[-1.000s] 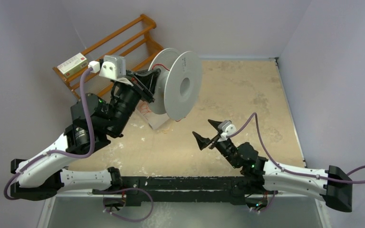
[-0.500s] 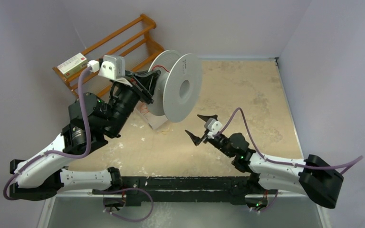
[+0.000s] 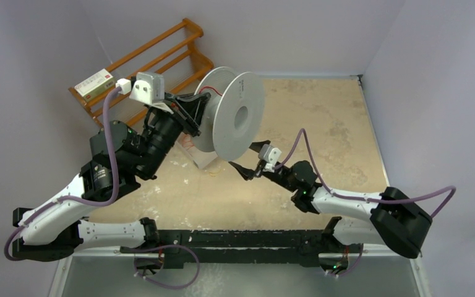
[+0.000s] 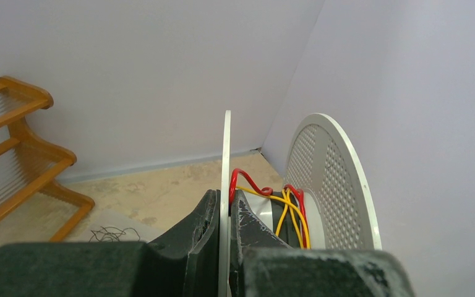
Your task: Wrap the cables
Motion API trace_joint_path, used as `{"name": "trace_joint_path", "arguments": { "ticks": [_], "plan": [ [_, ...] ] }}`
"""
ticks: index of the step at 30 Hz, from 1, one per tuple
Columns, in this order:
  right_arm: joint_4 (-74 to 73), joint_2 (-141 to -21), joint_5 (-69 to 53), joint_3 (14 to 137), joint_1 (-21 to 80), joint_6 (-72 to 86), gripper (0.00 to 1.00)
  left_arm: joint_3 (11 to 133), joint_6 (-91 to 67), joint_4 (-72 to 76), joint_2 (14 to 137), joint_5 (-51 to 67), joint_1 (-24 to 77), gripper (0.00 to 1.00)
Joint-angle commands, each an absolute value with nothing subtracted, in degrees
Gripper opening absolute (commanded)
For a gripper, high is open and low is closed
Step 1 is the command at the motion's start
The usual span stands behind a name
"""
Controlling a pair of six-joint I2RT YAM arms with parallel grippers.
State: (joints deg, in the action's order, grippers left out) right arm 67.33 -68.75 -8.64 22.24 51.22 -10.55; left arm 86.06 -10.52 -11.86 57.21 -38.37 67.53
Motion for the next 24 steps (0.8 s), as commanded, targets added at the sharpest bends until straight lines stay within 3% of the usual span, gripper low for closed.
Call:
{"name": "trace_joint_path", "arguments": {
  "ticks": [1, 18, 24],
  "plan": [
    [72.5, -71.1, -12.8, 26.2, 50.6, -9.5, 0.69, 89.6, -12.3, -6.3, 55.8, -36.8, 67.3, 0.00],
    [73.8, -75.0, -13.2, 27.9, 49.8, -7.9, 0.35, 89.7, -12.4, -6.9, 55.5, -36.8, 67.3, 0.00],
    [73.0, -75.3, -14.1, 28.3, 49.7, -8.1, 0.00, 89.6, -12.6, -6.8, 55.4, -37.0, 67.3, 0.00]
  ]
}}
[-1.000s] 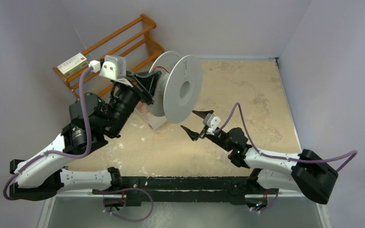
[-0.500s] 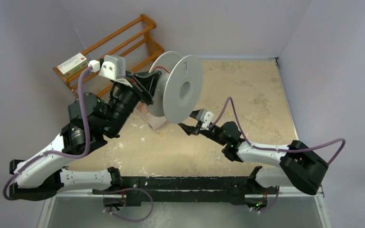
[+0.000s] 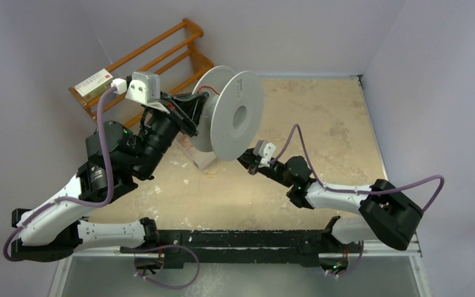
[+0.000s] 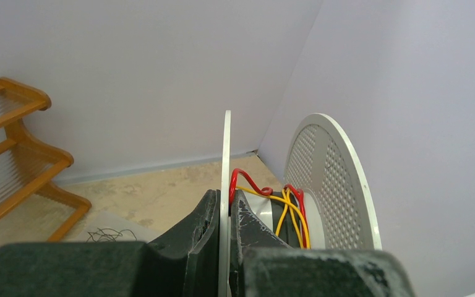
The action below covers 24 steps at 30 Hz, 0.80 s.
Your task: Wrap the cables
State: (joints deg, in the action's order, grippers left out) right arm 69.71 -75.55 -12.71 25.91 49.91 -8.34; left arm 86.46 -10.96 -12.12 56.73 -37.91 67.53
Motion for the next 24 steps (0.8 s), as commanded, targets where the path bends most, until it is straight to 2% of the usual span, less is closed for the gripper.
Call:
{"name": "trace_joint_path", "arguments": {
  "ticks": [1, 10, 17, 24],
  "plan": [
    [72.8, -75.3, -14.5, 28.3, 49.7, -8.2, 0.00, 89.5, -12.5, -6.8, 55.4, -37.1, 67.3, 0.00],
    [76.3, -78.9, -19.5, 24.3, 51.0, -1.6, 0.00, 86.0, -11.6, -2.2, 56.7, -43.5, 67.3, 0.00],
    [78.2, -77.7, -12.2, 18.7, 60.5, -1.0, 0.00, 84.1, 0.2, 4.3, 62.0, -55.3, 67.3, 0.00],
    [75.2, -71.9, -9.9, 14.1, 63.3, 1.4, 0.00, 80.9, 10.3, 9.7, 66.9, -61.8, 67.0, 0.00]
  ]
}}
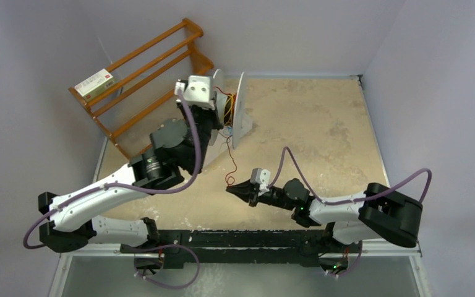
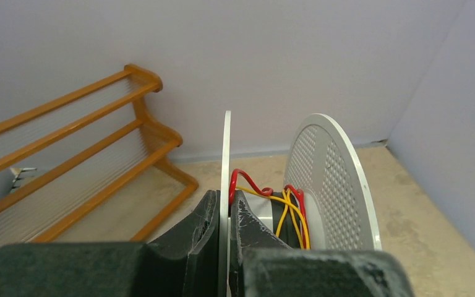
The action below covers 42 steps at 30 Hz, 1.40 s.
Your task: Wrap the cables
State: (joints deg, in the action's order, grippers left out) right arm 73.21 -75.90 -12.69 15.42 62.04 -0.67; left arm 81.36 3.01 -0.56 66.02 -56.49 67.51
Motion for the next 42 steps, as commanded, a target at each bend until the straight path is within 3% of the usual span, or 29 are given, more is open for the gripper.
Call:
{"name": "trace_joint_path", "arguments": {
  "ticks": [1, 7, 21, 32, 42],
  "plan": [
    [74.0, -71.0, -9.5, 13.9, 63.9, 1.4, 0.00, 80.8, 10.9, 10.0, 67.8, -62.4, 66.8, 0.00],
    [66.7, -64.9, -7.5, 15.7, 67.3, 0.6, 0.00, 80.8, 12.1, 9.6, 73.9, -63.4, 63.1, 0.00],
    [35.8, -46.8, 3.1, 32.8, 77.1, -4.6, 0.00, 77.4, 12.3, 3.1, 82.9, -65.1, 57.2, 0.00],
    [8.4, -41.6, 16.5, 54.5, 77.3, -10.8, 0.00, 72.6, 10.7, -1.5, 78.8, -64.3, 57.2, 0.00],
    [1.3, -39.6, 30.2, 65.1, 77.3, -15.1, 0.00, 68.5, 9.4, -5.3, 72.8, -62.9, 57.2, 0.00]
  ]
}}
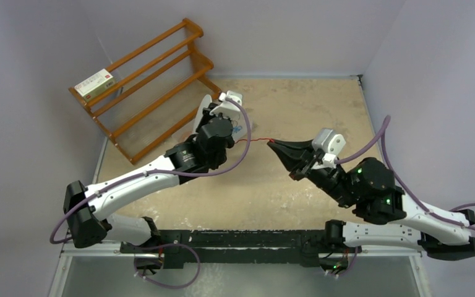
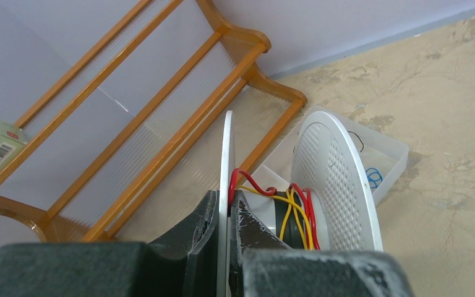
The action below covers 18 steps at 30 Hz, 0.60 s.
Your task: Wrap the cables
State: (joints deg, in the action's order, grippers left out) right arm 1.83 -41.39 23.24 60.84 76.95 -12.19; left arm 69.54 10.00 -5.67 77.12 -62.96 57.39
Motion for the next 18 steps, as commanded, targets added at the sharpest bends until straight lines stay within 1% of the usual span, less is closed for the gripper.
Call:
{"name": "trace_joint_path", "arguments": {
  "ticks": [1, 6, 9, 12, 18],
  "plan": [
    [1.4, -39.4, 31.1, 65.6, 77.3, -15.8, 0.00, 68.1, 9.3, -5.8, 72.2, -62.6, 57.2, 0.00],
    [0.5, -40.1, 34.3, 68.9, 77.3, -16.7, 0.00, 64.8, 11.3, -6.1, 68.5, -58.5, 58.2, 0.00],
    [0.1, -40.7, 34.2, 70.6, 77.3, -17.1, 0.00, 62.7, 14.9, -6.4, 66.6, -55.3, 60.5, 0.00],
    [0.0, -41.2, 34.8, 71.5, 77.3, -17.9, 0.00, 62.7, 16.2, -9.8, 66.1, -52.3, 62.9, 0.00],
    [1.2, -42.0, 38.2, 71.2, 77.3, -19.2, 0.00, 62.2, 14.4, -17.0, 63.1, -40.2, 64.6, 0.00]
  ]
}}
